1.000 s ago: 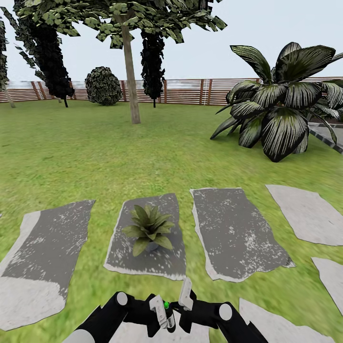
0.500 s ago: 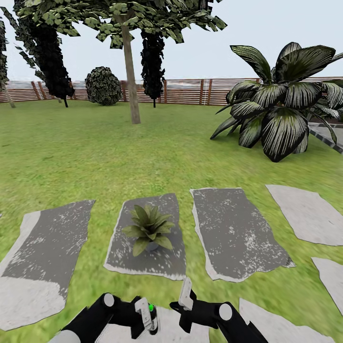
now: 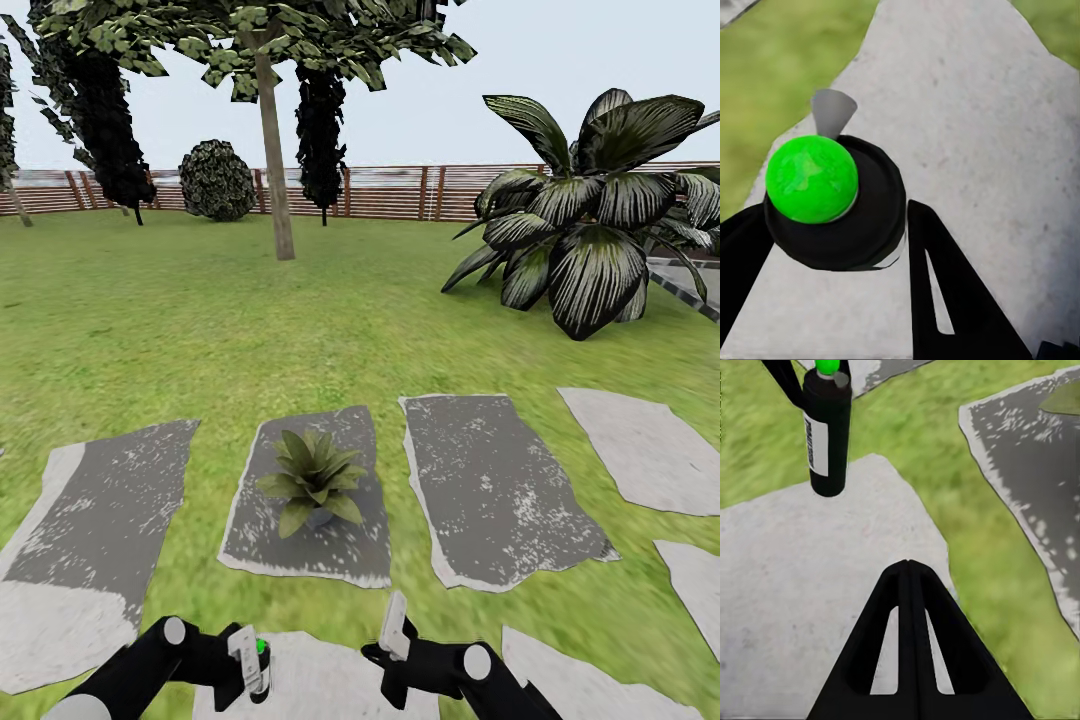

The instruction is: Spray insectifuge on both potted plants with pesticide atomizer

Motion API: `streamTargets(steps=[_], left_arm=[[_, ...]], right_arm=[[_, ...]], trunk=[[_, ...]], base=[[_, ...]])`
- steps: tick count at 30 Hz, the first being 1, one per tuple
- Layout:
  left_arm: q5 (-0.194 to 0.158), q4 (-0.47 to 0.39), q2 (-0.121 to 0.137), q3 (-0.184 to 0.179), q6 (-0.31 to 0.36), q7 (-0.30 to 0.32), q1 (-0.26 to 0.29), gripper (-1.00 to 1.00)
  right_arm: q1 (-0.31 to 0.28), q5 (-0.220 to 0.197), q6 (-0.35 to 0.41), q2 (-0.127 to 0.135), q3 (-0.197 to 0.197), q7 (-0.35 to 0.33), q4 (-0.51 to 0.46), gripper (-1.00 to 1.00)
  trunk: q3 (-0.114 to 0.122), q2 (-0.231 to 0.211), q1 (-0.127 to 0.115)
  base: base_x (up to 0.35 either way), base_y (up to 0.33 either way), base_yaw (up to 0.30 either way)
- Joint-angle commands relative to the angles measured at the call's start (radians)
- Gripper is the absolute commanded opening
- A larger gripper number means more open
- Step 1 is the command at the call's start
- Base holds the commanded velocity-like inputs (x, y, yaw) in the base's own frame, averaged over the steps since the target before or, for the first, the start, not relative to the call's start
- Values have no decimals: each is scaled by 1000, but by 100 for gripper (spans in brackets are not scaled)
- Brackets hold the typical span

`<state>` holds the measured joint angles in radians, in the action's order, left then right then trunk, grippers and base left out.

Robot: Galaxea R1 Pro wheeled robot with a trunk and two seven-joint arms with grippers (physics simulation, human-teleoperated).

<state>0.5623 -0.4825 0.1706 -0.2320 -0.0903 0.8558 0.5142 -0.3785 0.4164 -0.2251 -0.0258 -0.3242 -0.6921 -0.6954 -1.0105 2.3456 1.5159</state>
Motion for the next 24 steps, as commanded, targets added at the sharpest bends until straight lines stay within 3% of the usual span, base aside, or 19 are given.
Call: streamTargets(steps=[1,2,6,11,15,16,19,21,22,23,24], left_arm=[[8,-1,4,-3,-9,-2,-2,-100],[8,-1,7,-3,-8,-3,-4,-100],[8,-1,10,0,-6,-8,-6,-100],[5,1,9,22,49,-26,0,-100],[3,1,7,51,113,-64,1,-100],[-1,1,6,67,127,-88,1,-100],[-3,1,3,126,161,-108,3,-100],[-4,-3,-2,184,205,-113,7,-100],[-4,-7,-4,210,230,-114,12,-100],[-4,-10,-6,240,271,-115,22,-100],[-4,-10,-6,249,283,-116,27,-100]], right_arm=[[0,10,-7,1,2,0,9,-100],[0,10,-7,3,4,1,19,100],[0,8,-8,36,5,8,38,100],[0,-3,-13,82,23,127,136,100],[0,-27,-14,97,125,198,223,100],[1,-34,-15,100,204,210,274,100],[1,-37,-16,102,314,241,316,100],[1,-37,-15,102,365,320,326,100],[1,-38,-15,102,380,383,329,100],[1,-38,-15,102,393,492,333,100],[1,-39,-15,101,396,530,336,100]], trunk=[[-1,0,0],[-1,0,0],[-1,0,0],[-1,0,0],[-1,0,0],[-1,0,0],[-1,0,0],[-1,0,0],[-1,0,0],[-1,0,0],[-1,0,0]], base=[[0,0,0],[0,0,0],[0,0,0],[0,0,0],[0,0,0],[0,0,0],[0,0,0],[0,0,0],[0,0,0],[0,0,0],[0,0,0]])
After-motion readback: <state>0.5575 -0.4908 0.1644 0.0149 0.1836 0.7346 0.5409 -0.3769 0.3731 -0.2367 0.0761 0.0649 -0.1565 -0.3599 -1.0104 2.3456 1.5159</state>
